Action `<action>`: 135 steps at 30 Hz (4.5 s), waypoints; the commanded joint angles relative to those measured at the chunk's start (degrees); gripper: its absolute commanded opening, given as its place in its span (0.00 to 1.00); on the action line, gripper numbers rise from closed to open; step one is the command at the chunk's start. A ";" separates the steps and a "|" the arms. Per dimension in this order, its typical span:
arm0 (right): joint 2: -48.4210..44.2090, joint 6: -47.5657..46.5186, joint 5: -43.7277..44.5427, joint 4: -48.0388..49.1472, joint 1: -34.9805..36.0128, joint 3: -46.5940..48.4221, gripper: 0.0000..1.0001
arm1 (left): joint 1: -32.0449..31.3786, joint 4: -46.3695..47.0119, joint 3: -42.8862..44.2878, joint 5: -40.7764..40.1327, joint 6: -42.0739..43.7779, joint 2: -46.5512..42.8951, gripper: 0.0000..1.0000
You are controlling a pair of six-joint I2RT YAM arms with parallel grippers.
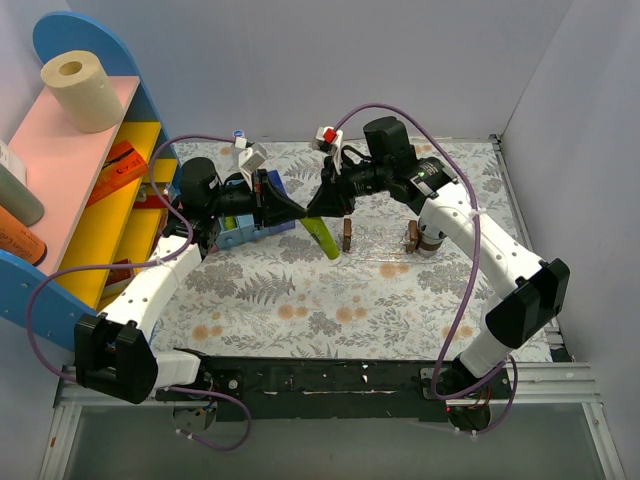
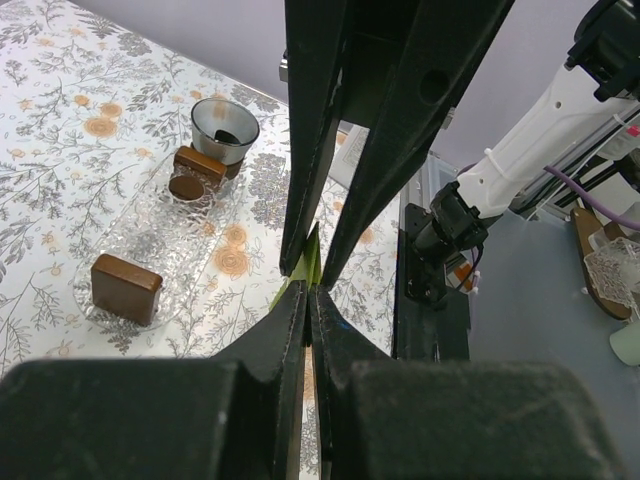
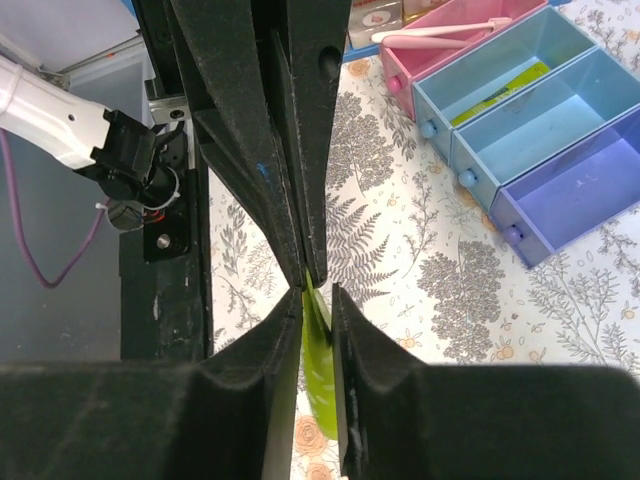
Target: Prepare toiletry sets of a toothbrush and toothpaste on the tray
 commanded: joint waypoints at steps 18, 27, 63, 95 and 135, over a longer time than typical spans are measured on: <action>-3.67 3.19 1.24 9.27 0.41 -7.89 0.01 | -0.36 1.88 -0.86 -7.05 0.75 -3.25 0.11; -6.66 12.07 7.04 21.21 -1.34 -16.49 0.01 | -0.36 0.74 -1.04 -14.69 0.49 -3.87 0.98; -23.71 17.00 61.01 50.23 -8.82 -45.42 0.01 | -0.36 -5.68 -1.39 -50.82 1.63 -1.49 0.98; -25.30 13.13 65.59 57.96 -10.84 -54.30 0.01 | -0.36 -4.80 -1.83 -47.74 1.19 -0.26 0.98; -23.19 14.54 68.84 71.41 -10.93 -65.11 0.01 | -0.36 -4.98 -1.92 -47.39 1.37 0.26 0.98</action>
